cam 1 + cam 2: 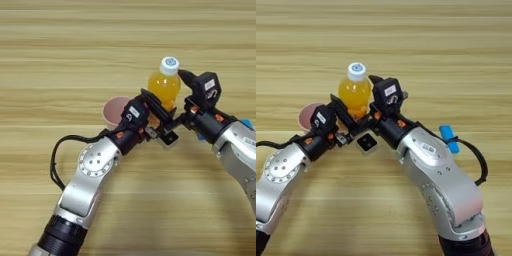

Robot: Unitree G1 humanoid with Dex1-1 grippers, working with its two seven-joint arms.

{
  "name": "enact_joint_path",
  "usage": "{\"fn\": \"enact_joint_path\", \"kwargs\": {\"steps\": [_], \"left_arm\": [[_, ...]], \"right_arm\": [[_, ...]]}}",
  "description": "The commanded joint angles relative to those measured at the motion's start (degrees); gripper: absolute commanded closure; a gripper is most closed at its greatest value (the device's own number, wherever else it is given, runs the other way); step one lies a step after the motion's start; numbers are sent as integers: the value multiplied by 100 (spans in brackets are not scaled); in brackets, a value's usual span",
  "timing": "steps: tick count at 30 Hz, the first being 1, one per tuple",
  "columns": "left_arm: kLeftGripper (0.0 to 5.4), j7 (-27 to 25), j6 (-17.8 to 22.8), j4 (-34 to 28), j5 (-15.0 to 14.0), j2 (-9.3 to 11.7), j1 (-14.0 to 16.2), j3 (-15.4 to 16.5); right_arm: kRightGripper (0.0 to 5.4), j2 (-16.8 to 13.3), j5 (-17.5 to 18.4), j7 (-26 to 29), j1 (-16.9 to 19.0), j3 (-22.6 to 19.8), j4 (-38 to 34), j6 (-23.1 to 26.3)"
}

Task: Move the objects on the table

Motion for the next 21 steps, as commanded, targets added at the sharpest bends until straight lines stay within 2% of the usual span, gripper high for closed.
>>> {"fn": "enact_joint_path", "kwargs": {"steps": [1,12,21], "left_arm": [[202,13,-43,-102,-77,-59,-80,97],[202,55,-62,-238,-160,-71,-143,298],[202,46,10,-548,-243,-29,-146,451]], "right_arm": [[0,-135,-27,174,79,73,-51,-88],[0,-280,159,515,418,-305,-150,-582],[0,-448,339,641,557,-854,-204,-747]]}}
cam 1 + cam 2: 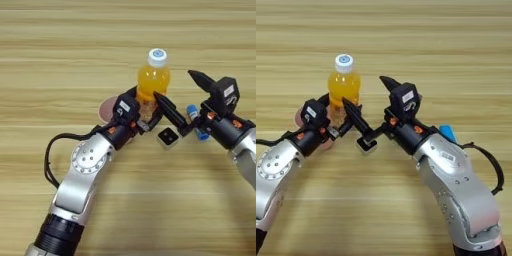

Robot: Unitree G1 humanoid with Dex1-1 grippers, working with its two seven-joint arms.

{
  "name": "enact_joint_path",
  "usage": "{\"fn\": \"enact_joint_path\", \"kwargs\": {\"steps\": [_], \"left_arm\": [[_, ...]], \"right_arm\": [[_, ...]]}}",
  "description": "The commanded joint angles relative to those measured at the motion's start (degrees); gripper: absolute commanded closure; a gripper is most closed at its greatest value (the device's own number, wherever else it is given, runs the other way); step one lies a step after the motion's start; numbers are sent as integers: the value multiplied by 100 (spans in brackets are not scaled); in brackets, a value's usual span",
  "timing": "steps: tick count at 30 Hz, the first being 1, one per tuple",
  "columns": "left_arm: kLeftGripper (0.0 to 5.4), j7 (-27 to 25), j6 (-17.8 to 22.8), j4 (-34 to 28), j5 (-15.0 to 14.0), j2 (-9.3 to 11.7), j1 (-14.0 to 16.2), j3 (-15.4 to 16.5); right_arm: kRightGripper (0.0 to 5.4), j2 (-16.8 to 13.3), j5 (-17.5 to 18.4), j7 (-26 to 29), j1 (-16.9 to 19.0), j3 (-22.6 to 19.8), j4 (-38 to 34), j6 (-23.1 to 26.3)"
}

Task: Move the objects on the table

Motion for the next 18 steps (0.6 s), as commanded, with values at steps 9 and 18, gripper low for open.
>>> {"fn": "enact_joint_path", "kwargs": {"steps": [9,18], "left_arm": [[202,-14,29,-360,-150,-22,-120,155],[202,80,42,-503,-282,51,-249,515]], "right_arm": [[0,-34,108,-25,46,-164,-44,-88],[0,70,-389,-423,-62,-417,452,-538]]}}
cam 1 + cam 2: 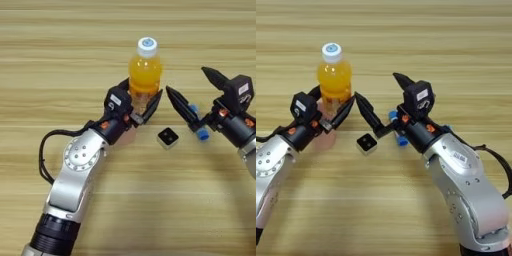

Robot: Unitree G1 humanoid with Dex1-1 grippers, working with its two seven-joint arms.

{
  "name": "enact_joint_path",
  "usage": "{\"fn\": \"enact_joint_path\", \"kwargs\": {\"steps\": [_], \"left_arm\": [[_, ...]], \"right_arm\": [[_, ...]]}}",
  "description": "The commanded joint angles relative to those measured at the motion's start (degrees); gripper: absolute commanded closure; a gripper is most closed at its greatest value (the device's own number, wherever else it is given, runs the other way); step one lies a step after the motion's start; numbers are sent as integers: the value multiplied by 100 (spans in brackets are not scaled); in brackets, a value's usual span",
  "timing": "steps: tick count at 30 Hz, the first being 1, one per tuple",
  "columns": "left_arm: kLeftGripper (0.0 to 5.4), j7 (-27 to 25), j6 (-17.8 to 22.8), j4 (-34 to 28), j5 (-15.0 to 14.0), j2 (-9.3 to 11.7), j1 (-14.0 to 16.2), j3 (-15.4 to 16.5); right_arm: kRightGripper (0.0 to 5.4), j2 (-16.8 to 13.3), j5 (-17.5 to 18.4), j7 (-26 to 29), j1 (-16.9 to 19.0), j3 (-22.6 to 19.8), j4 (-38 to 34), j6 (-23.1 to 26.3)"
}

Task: Move the objects on the table

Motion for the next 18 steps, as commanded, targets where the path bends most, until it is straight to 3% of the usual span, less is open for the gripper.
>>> {"fn": "enact_joint_path", "kwargs": {"steps": [1,5,12,18], "left_arm": [[202,99,16,-192,-118,41,-259,269],[202,211,30,-228,-206,94,-397,602],[202,310,149,-482,-370,232,-517,1005],[202,509,300,-307,-333,295,-621,1271]], "right_arm": [[0,31,-445,-302,-130,-189,426,-395],[0,20,-911,-473,-148,-229,1003,-867],[0,149,-1083,-461,-111,-183,1429,-1170],[0,192,-1183,-456,-129,-205,1563,-1270]]}}
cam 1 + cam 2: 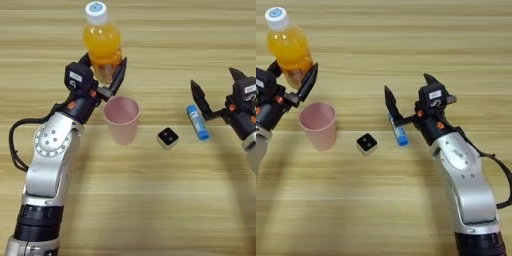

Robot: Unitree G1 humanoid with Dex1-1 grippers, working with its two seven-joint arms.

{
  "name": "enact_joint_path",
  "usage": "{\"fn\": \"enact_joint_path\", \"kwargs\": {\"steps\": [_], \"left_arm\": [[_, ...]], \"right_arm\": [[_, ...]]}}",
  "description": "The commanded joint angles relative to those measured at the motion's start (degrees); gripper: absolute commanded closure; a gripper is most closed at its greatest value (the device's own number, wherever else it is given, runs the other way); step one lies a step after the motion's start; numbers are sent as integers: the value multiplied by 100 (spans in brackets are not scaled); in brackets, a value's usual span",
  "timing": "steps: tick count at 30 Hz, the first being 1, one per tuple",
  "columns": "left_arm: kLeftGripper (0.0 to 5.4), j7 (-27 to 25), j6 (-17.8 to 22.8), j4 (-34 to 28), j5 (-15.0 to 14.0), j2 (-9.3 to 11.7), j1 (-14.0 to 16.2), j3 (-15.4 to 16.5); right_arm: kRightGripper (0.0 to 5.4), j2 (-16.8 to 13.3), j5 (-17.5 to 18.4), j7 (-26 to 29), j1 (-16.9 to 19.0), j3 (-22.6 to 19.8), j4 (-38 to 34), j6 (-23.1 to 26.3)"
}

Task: Move the objects on the table

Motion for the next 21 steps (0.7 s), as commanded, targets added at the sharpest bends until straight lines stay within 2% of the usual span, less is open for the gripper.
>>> {"fn": "enact_joint_path", "kwargs": {"steps": [1,6,11,13,21], "left_arm": [[202,168,76,82,-24,67,-237,190],[202,329,32,455,124,114,-330,308],[202,474,-154,934,297,176,-406,388],[203,552,-205,1071,388,204,-428,423],[203,968,-193,1627,607,219,-475,593]], "right_arm": [[0,24,-76,-19,-37,-25,86,-91],[0,40,-204,-84,-29,-58,186,-208],[0,31,-730,-540,-51,-292,703,-700],[0,60,-819,-646,-63,-355,924,-838],[0,140,-867,-692,-116,-370,1187,-1048]]}}
